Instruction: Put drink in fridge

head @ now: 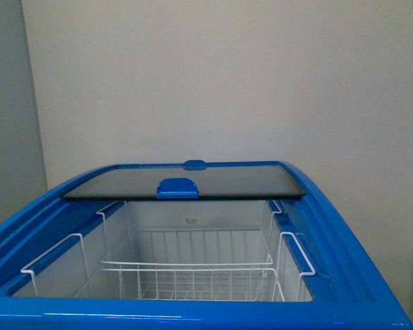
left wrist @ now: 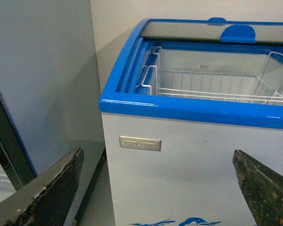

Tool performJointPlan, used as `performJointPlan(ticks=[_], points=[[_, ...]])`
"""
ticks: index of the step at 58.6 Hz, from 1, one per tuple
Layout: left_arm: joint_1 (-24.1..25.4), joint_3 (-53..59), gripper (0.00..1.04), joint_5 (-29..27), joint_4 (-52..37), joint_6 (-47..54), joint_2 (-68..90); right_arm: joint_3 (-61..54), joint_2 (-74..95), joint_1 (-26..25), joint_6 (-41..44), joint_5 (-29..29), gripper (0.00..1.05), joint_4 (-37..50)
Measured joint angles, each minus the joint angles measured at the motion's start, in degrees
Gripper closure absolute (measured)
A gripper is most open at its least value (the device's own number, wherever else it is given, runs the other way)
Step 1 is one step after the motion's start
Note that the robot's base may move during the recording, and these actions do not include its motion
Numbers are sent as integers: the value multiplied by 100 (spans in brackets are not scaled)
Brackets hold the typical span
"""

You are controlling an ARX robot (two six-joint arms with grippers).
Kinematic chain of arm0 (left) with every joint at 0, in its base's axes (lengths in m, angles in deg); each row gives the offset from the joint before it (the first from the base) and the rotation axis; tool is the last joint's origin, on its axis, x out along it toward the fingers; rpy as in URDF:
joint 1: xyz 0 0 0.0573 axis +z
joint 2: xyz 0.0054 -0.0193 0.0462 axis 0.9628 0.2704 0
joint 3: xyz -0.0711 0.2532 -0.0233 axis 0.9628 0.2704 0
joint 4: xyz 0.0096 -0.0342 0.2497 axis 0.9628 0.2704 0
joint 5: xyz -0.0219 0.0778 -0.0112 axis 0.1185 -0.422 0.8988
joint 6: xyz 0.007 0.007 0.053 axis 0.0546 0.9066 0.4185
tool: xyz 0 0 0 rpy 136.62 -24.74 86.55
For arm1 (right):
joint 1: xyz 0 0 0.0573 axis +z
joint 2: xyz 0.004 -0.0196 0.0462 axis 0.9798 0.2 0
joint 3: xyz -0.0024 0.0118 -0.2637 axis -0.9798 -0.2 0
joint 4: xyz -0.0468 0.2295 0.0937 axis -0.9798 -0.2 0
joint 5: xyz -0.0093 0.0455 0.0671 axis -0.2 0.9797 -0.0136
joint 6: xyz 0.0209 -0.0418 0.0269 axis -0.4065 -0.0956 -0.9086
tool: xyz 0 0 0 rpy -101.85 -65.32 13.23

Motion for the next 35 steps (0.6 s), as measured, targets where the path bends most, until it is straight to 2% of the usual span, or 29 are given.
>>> performJointPlan(ticks=[4, 35], points=[[0, 0, 8, 0, 0, 0, -4, -291, -278, 2, 7, 20, 103, 101], [0, 0, 8, 2, 0, 0, -4, -1436, -1657, 2, 20, 17, 102, -50]])
